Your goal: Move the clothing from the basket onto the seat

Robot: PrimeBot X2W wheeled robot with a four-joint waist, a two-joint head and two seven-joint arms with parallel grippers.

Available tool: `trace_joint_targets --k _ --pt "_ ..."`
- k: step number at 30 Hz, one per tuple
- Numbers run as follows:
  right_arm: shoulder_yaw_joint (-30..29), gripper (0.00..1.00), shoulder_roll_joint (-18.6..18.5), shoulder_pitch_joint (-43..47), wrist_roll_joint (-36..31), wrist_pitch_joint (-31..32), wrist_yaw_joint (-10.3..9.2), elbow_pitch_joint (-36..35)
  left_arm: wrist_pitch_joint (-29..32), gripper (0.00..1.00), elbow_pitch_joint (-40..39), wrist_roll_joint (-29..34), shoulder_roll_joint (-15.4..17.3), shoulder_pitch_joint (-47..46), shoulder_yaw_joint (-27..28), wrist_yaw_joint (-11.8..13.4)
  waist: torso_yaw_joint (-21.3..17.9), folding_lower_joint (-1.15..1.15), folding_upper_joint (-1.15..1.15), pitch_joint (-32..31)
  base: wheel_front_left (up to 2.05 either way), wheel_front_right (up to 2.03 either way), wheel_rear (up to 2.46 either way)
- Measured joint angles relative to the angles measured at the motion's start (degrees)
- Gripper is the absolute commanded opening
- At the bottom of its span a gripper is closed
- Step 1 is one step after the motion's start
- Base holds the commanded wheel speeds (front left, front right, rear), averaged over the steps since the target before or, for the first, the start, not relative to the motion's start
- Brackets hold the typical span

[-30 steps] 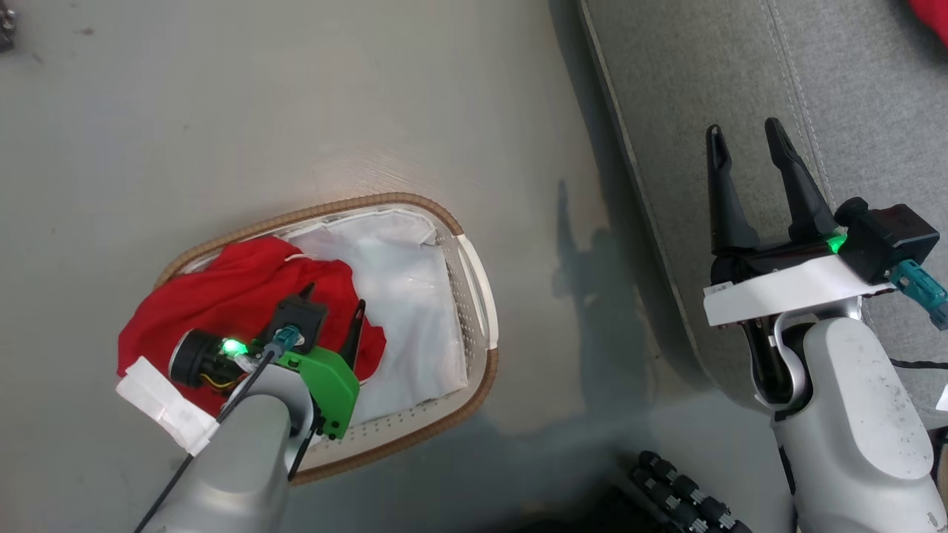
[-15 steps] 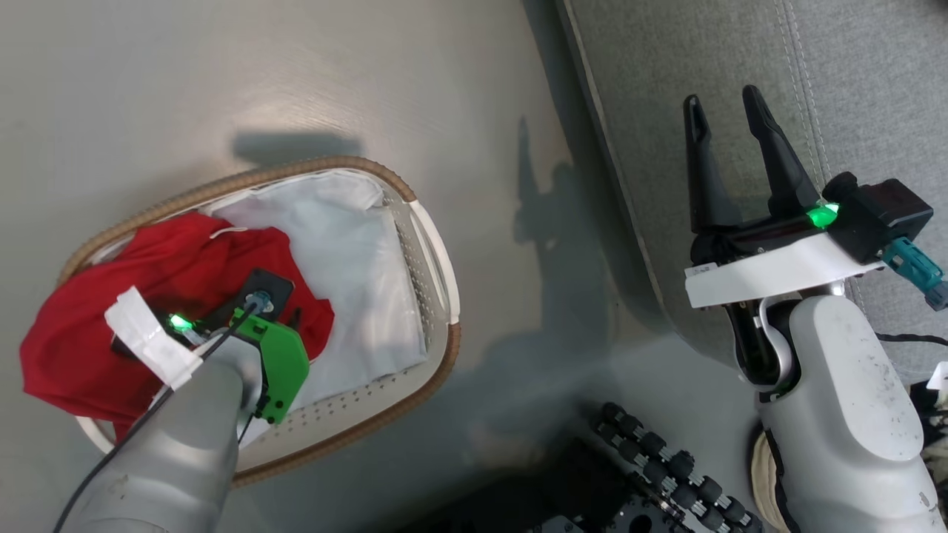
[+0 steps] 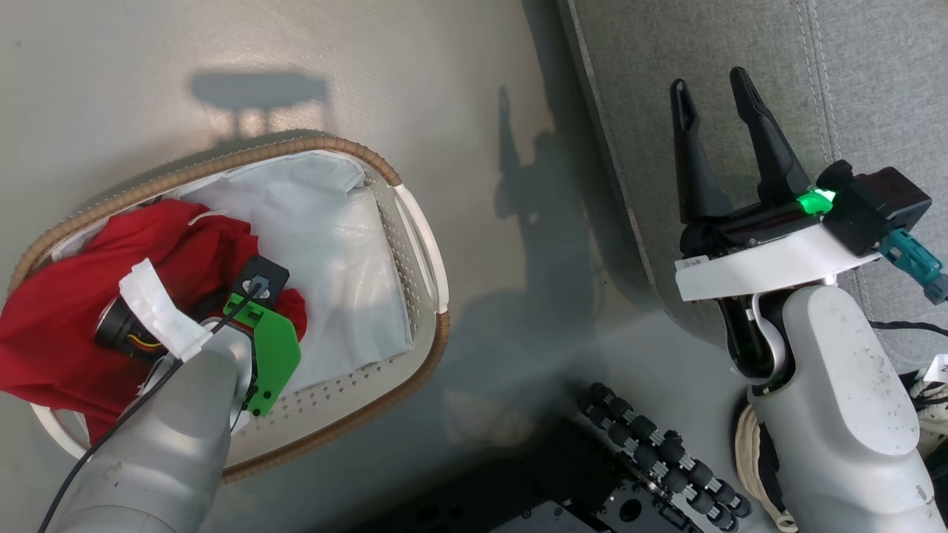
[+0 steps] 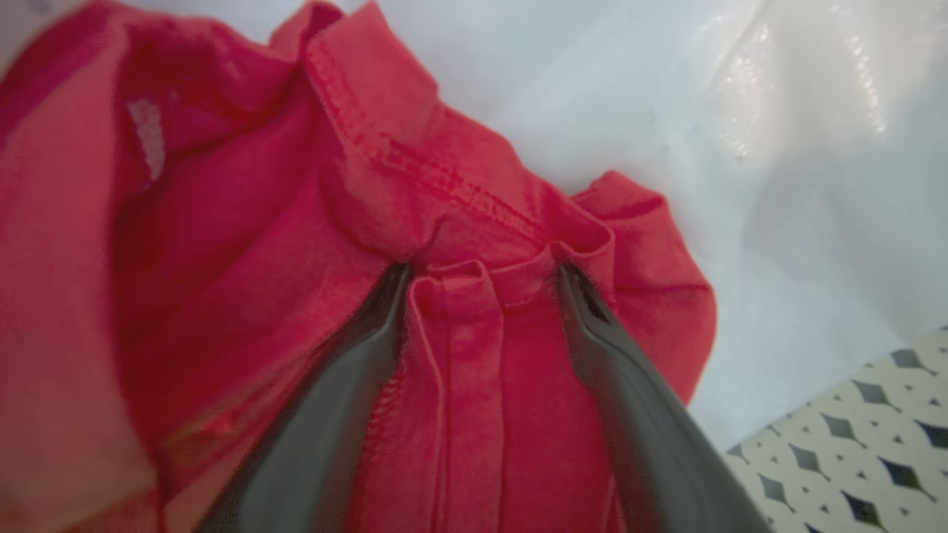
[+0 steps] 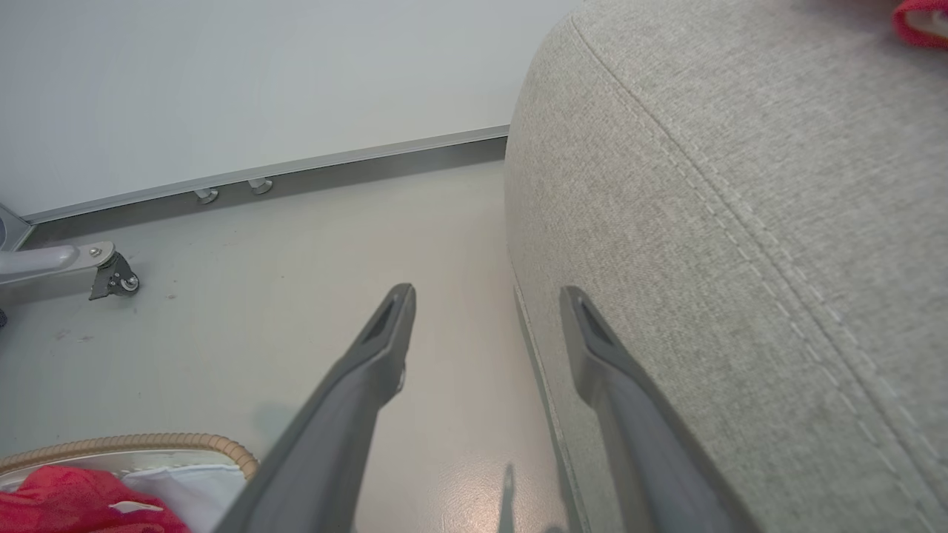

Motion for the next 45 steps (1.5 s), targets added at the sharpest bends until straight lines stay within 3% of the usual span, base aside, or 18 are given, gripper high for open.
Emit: trace_joint_targets --k 2,4,5,6,10,16,31,37,45 --pt "0.01 1.0 0.0 0.0 0.0 0.0 0.0 -0.05 0.55 1.0 0.0 -0.42 -0.04 -0.01 0.22 0.08 0.1 0.0 0.0 0.18 0.0 0.0 0.0" --pt "0.04 1.0 -0.01 -0.01 -0.02 0.0 0.0 -0.05 0.87 0.52 0.01 -0.74 -0.26 -0.01 0.22 0.08 0.27 0.0 0.0 0.25 0.0 0.0 0.0" --pt "0.07 1.0 0.01 -0.02 -0.08 0.0 0.0 -0.04 1.16 0.19 0.04 -0.75 -0.37 -0.02 0.1 0.08 0.37 0.0 0.0 0.28 0.0 0.0 0.0" --pt "0.05 1.0 0.01 -0.03 -0.08 0.0 0.0 -0.03 1.23 0.0 0.07 -0.8 -0.49 -0.03 0.05 0.07 0.44 0.0 0.0 0.3 0.0 0.0 0.0" --pt "-0.04 1.0 0.01 -0.12 -0.45 0.0 0.0 0.08 1.36 0.0 0.22 -1.38 -1.09 -0.04 -0.09 0.04 0.75 0.0 0.0 -0.01 0.0 0.0 0.0" --pt "-0.23 1.0 0.02 -0.03 -1.13 0.0 0.0 0.82 -3.63 0.0 0.3 -1.62 -2.18 0.48 -0.94 -0.2 1.07 0.0 0.0 -2.32 0.0 0.0 0.0" --pt "-0.16 1.0 0.05 4.71 -2.9 0.0 0.0 3.71 -14.56 0.0 -0.34 -7.09 -6.39 8.51 0.35 -1.23 2.19 0.0 0.0 -14.89 0.0 0.0 0.0" --pt "-0.41 1.0 0.1 7.67 -4.76 0.0 0.0 5.05 -16.49 0.0 -5.16 -10.62 -6.97 12.5 0.82 -1.88 3.34 -0.01 0.0 -21.24 0.0 0.0 0.0" --pt "-1.42 1.0 0.09 11.36 -6.21 0.0 0.0 6.31 -16.72 0.0 -19.48 -16.24 -7.06 18.87 -0.03 -0.89 6.52 -0.01 0.0 -29.0 0.0 0.0 0.0"
